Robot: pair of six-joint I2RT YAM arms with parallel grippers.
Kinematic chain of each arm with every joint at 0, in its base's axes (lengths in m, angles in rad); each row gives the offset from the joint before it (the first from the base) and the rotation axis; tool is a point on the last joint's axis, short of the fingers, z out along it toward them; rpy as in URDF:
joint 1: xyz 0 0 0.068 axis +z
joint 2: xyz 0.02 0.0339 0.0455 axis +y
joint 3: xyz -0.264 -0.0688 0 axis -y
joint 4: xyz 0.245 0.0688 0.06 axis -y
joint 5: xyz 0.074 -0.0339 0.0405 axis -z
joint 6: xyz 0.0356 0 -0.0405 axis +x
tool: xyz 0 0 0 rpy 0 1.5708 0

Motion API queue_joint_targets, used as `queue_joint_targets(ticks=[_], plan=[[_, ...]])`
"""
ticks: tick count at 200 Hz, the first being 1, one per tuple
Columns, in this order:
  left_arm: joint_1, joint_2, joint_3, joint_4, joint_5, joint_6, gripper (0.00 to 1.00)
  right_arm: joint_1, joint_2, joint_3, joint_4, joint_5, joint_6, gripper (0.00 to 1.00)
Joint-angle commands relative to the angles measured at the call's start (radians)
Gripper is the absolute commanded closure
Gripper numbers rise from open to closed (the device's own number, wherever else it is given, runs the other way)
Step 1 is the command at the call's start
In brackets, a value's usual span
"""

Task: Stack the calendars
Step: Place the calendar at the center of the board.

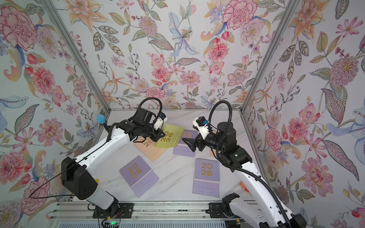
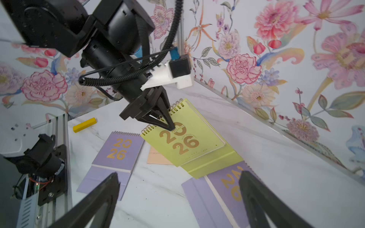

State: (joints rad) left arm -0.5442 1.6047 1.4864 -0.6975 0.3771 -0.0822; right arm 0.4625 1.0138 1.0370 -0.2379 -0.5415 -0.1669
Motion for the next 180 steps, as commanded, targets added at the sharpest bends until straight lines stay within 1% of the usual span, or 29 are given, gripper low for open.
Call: queue_joint_targets(ticks=[1, 15, 52, 95, 128, 180], plan=[[-0.001, -0.048, 0.033, -0.030, -0.008, 0.113, 0.98, 0.033, 0.080, 0.063, -0.070, -0.046, -0.228, 0.05], [-0.005, -0.091, 0.017, -0.026, -0.007, 0.142, 0.98, 0.044, 0.134, 0.103, -0.071, -0.077, -0.240, 0.05], [-0.017, -0.148, -0.020, -0.024, -0.008, 0.201, 0.96, 0.068, 0.246, 0.181, -0.075, -0.123, -0.274, 0.07], [-0.040, -0.170, -0.036, -0.044, 0.007, 0.208, 0.96, 0.071, 0.348, 0.272, -0.087, -0.173, -0.296, 0.10], [-0.061, -0.177, -0.038, -0.059, 0.000, 0.211, 0.96, 0.076, 0.433, 0.367, -0.169, -0.196, -0.352, 0.14], [-0.077, -0.192, -0.031, -0.059, 0.005, 0.211, 0.95, 0.088, 0.520, 0.441, -0.246, -0.260, -0.394, 0.23]])
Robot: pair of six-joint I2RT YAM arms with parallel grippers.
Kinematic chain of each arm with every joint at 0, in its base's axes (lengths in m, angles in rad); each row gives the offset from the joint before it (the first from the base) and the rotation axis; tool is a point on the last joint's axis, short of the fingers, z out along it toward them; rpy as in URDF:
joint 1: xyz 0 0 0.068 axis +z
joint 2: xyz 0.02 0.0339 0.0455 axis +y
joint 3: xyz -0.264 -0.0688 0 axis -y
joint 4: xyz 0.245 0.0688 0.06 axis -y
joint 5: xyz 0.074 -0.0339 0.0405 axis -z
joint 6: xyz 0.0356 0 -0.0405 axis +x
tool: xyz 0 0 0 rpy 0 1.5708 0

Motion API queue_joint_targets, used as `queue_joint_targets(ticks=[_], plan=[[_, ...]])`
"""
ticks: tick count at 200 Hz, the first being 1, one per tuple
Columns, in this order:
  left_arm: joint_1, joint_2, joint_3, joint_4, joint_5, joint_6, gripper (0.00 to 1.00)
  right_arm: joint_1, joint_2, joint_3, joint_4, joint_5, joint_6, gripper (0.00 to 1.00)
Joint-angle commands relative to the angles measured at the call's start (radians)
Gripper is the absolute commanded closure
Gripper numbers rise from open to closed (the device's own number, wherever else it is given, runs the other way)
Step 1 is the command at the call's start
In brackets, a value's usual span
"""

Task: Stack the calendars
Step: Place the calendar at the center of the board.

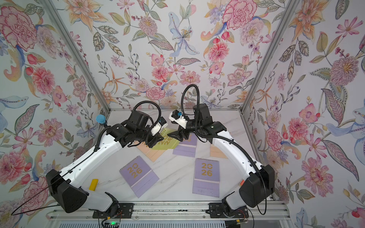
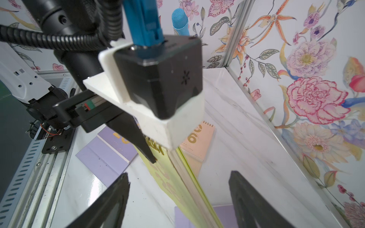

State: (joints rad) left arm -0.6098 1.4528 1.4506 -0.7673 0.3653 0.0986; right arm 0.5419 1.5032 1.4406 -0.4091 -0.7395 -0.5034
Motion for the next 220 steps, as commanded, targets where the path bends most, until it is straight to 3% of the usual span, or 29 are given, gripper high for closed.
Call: queue_joint_targets(ticks=[1, 66, 135, 207, 220], plan=[[-0.012, -0.041, 0.005, 0.011, 0.018, 0.030, 0.95, 0.009, 0.031, 0.038, -0.075, -0.063, -0.058, 0.23], [-0.016, -0.059, 0.001, 0.011, 0.024, 0.029, 0.95, 0.020, 0.094, 0.069, -0.110, -0.121, -0.071, 0.38], [-0.016, -0.060, -0.004, 0.013, 0.026, 0.030, 0.92, 0.027, 0.103, 0.065, -0.126, -0.136, -0.083, 0.73], [-0.015, -0.062, -0.006, 0.034, 0.007, 0.054, 0.54, 0.037, 0.092, 0.051, -0.133, -0.141, -0.074, 1.00], [-0.015, -0.059, -0.003, 0.036, 0.004, 0.054, 0.47, 0.036, 0.088, 0.045, -0.133, -0.138, -0.067, 1.00]])
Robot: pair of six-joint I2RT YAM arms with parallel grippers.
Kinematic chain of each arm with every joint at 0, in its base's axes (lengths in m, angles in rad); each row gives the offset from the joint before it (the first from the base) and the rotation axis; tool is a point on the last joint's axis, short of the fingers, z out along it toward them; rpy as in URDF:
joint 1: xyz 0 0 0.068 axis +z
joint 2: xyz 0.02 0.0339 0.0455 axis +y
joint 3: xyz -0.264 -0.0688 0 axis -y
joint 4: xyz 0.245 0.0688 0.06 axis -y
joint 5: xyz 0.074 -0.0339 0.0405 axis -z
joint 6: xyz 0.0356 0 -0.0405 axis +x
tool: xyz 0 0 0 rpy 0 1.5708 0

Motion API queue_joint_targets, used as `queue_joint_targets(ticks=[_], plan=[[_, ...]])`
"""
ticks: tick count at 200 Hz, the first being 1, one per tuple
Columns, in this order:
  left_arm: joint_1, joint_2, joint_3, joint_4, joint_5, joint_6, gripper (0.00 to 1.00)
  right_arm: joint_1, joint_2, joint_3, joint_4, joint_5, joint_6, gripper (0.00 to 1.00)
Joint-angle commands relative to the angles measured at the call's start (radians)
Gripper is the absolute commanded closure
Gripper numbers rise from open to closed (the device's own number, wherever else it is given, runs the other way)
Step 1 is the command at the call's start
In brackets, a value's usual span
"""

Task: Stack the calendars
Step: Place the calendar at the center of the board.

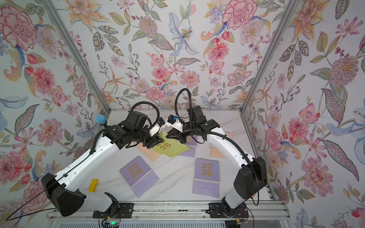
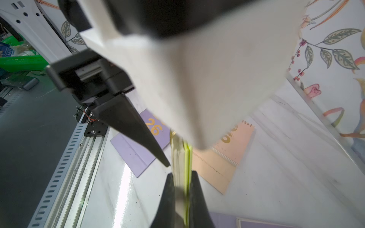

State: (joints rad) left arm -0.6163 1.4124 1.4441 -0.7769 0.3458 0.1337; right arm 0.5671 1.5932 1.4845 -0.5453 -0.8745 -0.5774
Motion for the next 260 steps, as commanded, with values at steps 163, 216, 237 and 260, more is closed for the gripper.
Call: queue_joint_targets(ticks=[163, 216, 237, 260], plan=[[0.114, -0.151, -0.159, 0.290, 0.003, -0.297, 0.31, -0.078, -0.324, -0.592, 0.754, 0.176, 0.934, 1.00], [0.159, -0.224, -0.342, 0.413, -0.011, -0.548, 0.32, -0.048, -0.452, -0.794, 0.843, 0.313, 1.239, 1.00], [0.166, -0.238, -0.412, 0.447, -0.007, -0.620, 0.33, -0.040, -0.472, -0.852, 0.816, 0.338, 1.298, 1.00], [0.166, -0.258, -0.503, 0.508, 0.024, -0.701, 0.34, -0.026, -0.487, -0.918, 0.812, 0.366, 1.363, 1.00]])
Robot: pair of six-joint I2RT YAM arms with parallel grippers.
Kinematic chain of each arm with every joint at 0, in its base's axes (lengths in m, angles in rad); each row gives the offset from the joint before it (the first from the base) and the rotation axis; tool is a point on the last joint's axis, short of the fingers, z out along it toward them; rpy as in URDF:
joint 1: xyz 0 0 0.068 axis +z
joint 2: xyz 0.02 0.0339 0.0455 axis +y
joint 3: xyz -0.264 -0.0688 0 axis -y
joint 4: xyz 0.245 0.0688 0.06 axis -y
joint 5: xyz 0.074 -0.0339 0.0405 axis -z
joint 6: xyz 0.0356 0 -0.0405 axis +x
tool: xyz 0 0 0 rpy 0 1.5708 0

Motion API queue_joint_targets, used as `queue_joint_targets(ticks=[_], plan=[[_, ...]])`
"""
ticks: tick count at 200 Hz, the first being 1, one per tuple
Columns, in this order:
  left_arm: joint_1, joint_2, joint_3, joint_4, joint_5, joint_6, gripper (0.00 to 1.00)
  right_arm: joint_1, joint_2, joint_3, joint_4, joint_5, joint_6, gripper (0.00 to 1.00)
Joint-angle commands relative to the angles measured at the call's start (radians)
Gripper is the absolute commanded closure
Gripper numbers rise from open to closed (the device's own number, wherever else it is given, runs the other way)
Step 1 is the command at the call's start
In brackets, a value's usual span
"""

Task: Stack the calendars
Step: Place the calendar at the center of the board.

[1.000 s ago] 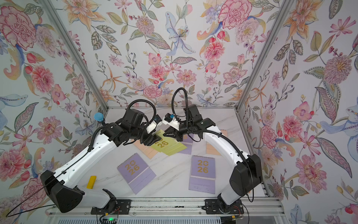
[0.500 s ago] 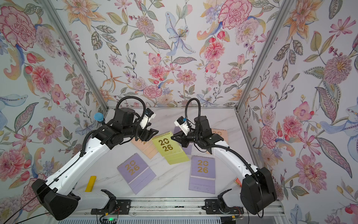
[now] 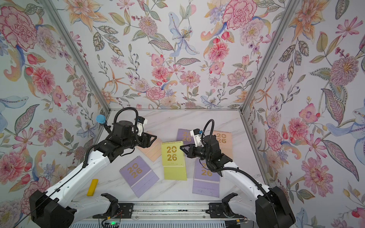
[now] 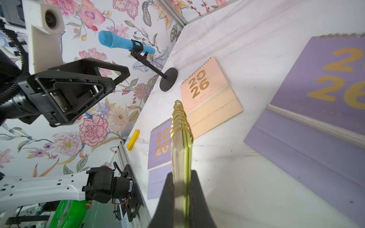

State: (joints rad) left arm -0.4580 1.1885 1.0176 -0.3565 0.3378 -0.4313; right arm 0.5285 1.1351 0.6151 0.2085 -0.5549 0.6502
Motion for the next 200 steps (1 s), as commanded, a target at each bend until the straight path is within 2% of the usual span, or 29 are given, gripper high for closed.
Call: queue_joint_targets(ticks=[1, 34, 80, 200], plan=[[0.008, -0.035, -0.081, 0.091, 0.033, -0.139, 0.34, 0.014, -0.029, -0.051, 0.059, 0.047, 0.138, 1.00], [0.007, -0.065, -0.205, 0.175, 0.068, -0.237, 0.35, 0.019, -0.025, -0.125, 0.079, 0.045, 0.199, 1.00], [0.007, -0.079, -0.300, 0.214, 0.092, -0.290, 0.35, 0.005, 0.022, -0.210, 0.169, 0.030, 0.263, 1.00], [0.007, -0.049, -0.445, 0.293, 0.121, -0.367, 0.36, -0.033, 0.257, -0.227, 0.307, -0.046, 0.234, 1.00]])
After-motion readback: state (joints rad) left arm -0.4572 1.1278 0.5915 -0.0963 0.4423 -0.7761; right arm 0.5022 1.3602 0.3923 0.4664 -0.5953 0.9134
